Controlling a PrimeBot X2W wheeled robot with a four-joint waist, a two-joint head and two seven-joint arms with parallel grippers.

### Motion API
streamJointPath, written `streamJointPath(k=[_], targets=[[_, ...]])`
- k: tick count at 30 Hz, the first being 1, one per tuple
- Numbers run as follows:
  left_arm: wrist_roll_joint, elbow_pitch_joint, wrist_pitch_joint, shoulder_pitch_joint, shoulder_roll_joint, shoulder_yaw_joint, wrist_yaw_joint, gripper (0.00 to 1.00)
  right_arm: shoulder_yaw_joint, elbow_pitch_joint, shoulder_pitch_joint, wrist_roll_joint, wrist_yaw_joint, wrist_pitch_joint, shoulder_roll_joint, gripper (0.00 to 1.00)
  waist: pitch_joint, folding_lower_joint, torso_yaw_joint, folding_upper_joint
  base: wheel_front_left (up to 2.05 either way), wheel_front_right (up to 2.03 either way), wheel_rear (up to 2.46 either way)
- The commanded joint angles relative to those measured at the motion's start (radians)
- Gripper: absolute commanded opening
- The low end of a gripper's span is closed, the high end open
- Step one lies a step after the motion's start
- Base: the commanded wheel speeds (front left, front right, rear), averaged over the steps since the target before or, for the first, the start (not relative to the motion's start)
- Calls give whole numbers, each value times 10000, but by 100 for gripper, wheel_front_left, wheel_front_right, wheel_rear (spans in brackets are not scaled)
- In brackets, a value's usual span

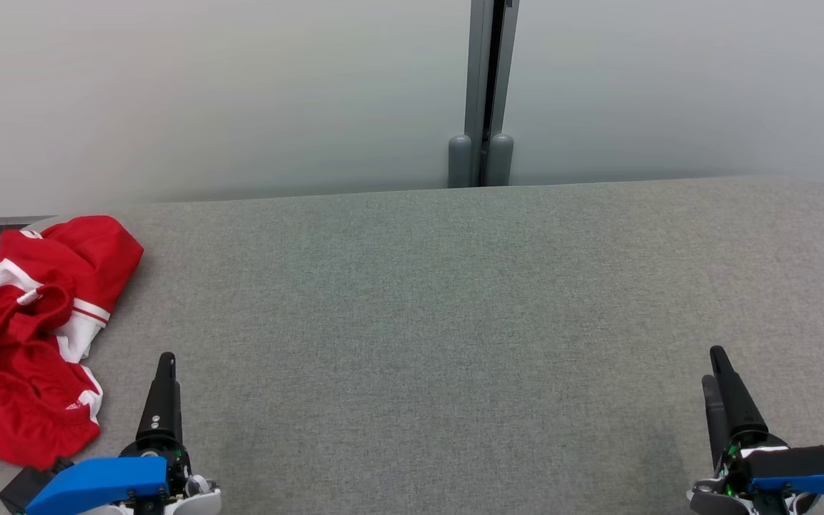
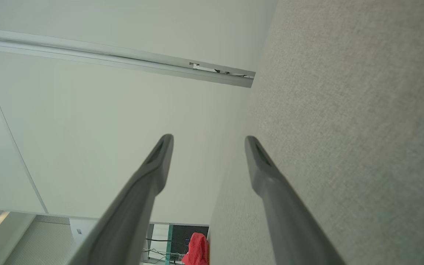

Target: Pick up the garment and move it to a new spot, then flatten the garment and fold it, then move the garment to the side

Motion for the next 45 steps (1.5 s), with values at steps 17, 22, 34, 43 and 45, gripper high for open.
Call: streamJointPath(k=[17, 22, 34, 43, 45], targets=[[4183, -865, -737, -11, 89, -647, 283, 100, 659, -957, 158, -4662, 15, -738, -67, 100, 15, 0, -5, 0, 0, 0, 0], [5254, -899, -911, 109, 91, -897, 373, 100, 752, -944, 213, -5457, 16, -914, -72, 100, 22, 0, -4, 0, 0, 0, 0], [7281, -735, -1298, 211, 98, -1231, 588, 100, 783, -642, 310, -7265, 17, -1297, -82, 100, 36, 0, 1, 0, 0, 0, 0], [8349, -539, -1557, 271, 102, -1355, 701, 100, 906, -508, 283, -8421, 19, -1561, -89, 100, 55, 0, -4, 0, 0, 0, 0], [8548, -488, -1614, 277, 103, -1379, 730, 100, 932, -481, 287, -8655, 19, -1618, -91, 100, 58, 0, -1, 0, 0, 0, 0]])
